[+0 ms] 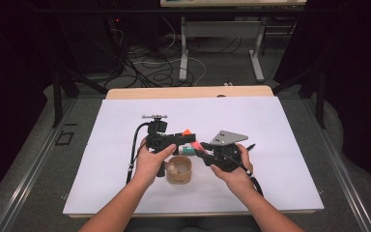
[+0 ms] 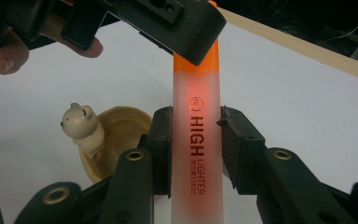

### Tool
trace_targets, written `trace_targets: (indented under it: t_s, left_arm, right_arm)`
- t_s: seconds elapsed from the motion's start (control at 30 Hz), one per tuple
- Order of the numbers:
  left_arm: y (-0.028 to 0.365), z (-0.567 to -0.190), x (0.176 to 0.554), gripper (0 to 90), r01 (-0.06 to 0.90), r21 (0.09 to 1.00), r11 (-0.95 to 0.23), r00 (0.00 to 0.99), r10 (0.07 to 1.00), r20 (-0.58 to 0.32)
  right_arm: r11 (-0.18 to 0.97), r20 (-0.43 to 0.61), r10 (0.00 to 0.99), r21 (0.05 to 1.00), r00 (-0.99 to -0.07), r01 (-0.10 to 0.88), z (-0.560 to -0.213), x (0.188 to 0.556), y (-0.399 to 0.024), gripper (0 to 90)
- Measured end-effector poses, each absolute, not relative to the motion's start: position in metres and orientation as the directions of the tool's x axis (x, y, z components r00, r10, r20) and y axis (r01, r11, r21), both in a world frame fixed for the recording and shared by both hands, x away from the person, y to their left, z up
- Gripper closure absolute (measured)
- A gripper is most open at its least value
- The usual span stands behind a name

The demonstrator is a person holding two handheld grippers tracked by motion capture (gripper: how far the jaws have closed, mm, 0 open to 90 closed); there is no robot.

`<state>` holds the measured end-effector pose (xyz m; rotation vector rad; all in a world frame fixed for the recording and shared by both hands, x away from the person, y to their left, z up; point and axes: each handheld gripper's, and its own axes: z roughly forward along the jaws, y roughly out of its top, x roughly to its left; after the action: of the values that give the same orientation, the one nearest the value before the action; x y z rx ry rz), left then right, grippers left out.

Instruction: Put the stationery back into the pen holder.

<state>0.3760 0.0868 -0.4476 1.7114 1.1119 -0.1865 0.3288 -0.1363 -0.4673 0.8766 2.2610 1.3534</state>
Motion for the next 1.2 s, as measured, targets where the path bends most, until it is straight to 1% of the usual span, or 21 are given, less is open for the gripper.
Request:
trace_targets:
  t_s: [0.1, 0.17, 0.27, 0.33, 0.43, 0.97, 1.07, 1.2]
  left_arm:
    - [0.0861, -0.4488, 0.3767, 52.2, 0.755, 0.655, -0.019, 0.546, 0.572, -0.612]
    - [0.0856, -0.4495, 0.3772, 54.3, 0.765, 0.644, -0.017, 0.54, 0.562, -0.627]
    - [0.0845, -0.4502, 0.3775, 59.6, 0.765, 0.644, -0.013, 0.538, 0.562, -0.628]
    - [0.0837, -0.4503, 0.3771, 60.8, 0.766, 0.643, -0.013, 0.537, 0.563, -0.628]
    - [0.0848, -0.4504, 0.3773, 65.3, 0.764, 0.645, -0.014, 0.536, 0.571, -0.622]
    - [0.0847, -0.4515, 0.3787, 69.4, 0.776, 0.631, -0.01, 0.528, 0.556, -0.641]
    - [0.0853, -0.4514, 0.3791, 70.7, 0.786, 0.619, -0.003, 0.521, 0.543, -0.659]
    - [0.0848, -0.4515, 0.3793, 72.5, 0.788, 0.615, 0.009, 0.519, 0.528, -0.672]
  right_arm:
    - [0.364, 0.002, 0.661, 0.874, -0.75, 0.323, -0.4666, 0.3283, -0.1359, 66.5]
    - [0.352, 0.005, 0.665, 0.88, -0.747, 0.319, -0.4671, 0.3275, -0.1348, 66.5]
    - [0.355, -0.001, 0.66, 0.882, -0.751, 0.311, -0.4671, 0.3274, -0.1341, 66.5]
    - [0.358, -0.004, 0.659, 0.881, -0.752, 0.308, -0.4671, 0.3274, -0.134, 66.5]
    - [0.35, 0.003, 0.663, 0.883, -0.749, 0.313, -0.4669, 0.3269, -0.1345, 66.6]
    - [0.357, -0.005, 0.661, 0.881, -0.75, 0.309, -0.4694, 0.3277, -0.1342, 66.5]
    - [0.366, -0.013, 0.658, 0.879, -0.753, 0.305, -0.4697, 0.3283, -0.1344, 66.5]
    - [0.346, -0.005, 0.662, 0.889, -0.749, 0.3, -0.4709, 0.3282, -0.1333, 66.5]
